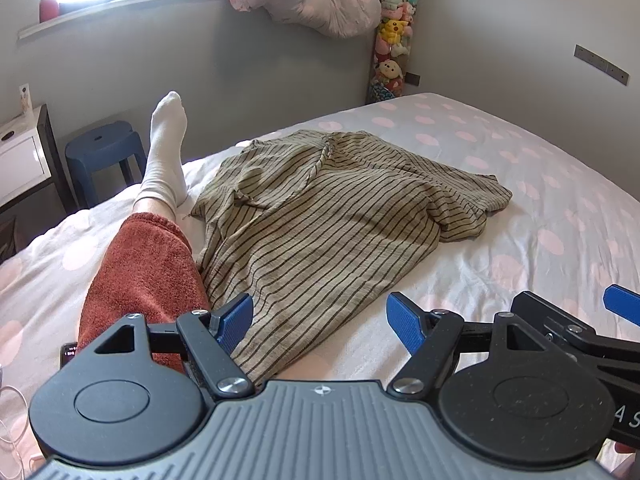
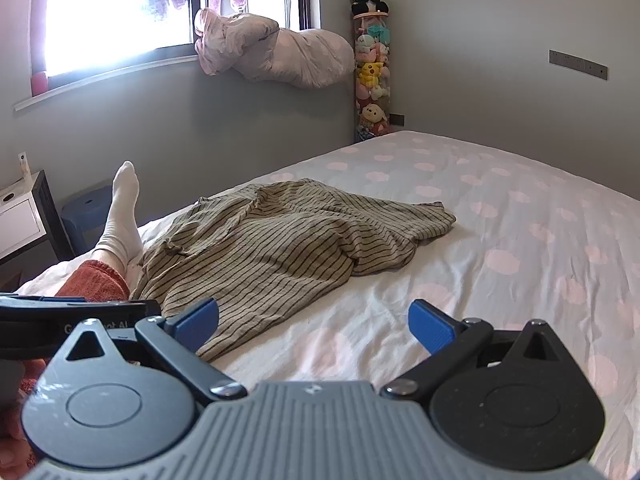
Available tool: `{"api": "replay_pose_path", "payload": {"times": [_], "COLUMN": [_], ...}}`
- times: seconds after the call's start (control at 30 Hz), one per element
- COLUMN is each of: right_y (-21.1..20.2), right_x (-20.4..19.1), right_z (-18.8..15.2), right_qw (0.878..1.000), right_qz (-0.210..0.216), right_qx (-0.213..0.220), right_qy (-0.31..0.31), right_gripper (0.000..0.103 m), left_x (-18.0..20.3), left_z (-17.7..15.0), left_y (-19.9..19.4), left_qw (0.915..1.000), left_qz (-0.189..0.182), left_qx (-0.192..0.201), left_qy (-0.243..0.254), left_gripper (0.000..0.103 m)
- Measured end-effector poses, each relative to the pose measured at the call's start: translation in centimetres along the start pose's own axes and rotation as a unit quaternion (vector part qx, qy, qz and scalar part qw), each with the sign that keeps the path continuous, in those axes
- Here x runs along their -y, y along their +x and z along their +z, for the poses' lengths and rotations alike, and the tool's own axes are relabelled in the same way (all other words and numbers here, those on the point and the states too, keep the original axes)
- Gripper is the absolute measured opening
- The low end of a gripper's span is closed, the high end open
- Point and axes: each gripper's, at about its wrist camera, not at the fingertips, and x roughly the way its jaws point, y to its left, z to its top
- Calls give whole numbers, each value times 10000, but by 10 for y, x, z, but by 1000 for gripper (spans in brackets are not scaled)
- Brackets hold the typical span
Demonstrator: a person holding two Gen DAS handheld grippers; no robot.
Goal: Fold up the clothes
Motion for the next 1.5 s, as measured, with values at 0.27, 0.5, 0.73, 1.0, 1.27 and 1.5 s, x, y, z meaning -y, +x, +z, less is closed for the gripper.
{"api": "replay_pose_path", "payload": {"times": [0.27, 0.5, 0.73, 1.0, 1.27, 1.5], "right_y": [0, -1, -2, -5, -6, -8], "right_x": [3, 5, 10, 8, 12, 10], "right_z": [1, 0, 0, 0, 0, 2], "right_qw": [9998, 9996, 9989, 9992, 9988, 9984], "right_qz": [-77, -141, -68, -123, -124, -79], "right_qx": [-104, -105, -146, -72, -83, -65], "right_qy": [144, 203, 440, 368, 476, 548], "right_gripper": [102, 102, 102, 102, 102, 102], "left_x": [-6, -1, 5, 5, 10, 12], "left_z": [-2, 0, -2, -3, -2, -2], "left_y": [3, 5, 2, 0, 1, 3], "left_qw": [9995, 9993, 9995, 9992, 9989, 9988], "left_qz": [-247, -261, -291, -390, -425, -418], "left_qx": [-131, -198, -156, -130, -159, -220], "left_qy": [-167, -203, -10, -19, 130, 116], "left_gripper": [73, 73, 64, 54, 54, 54]}}
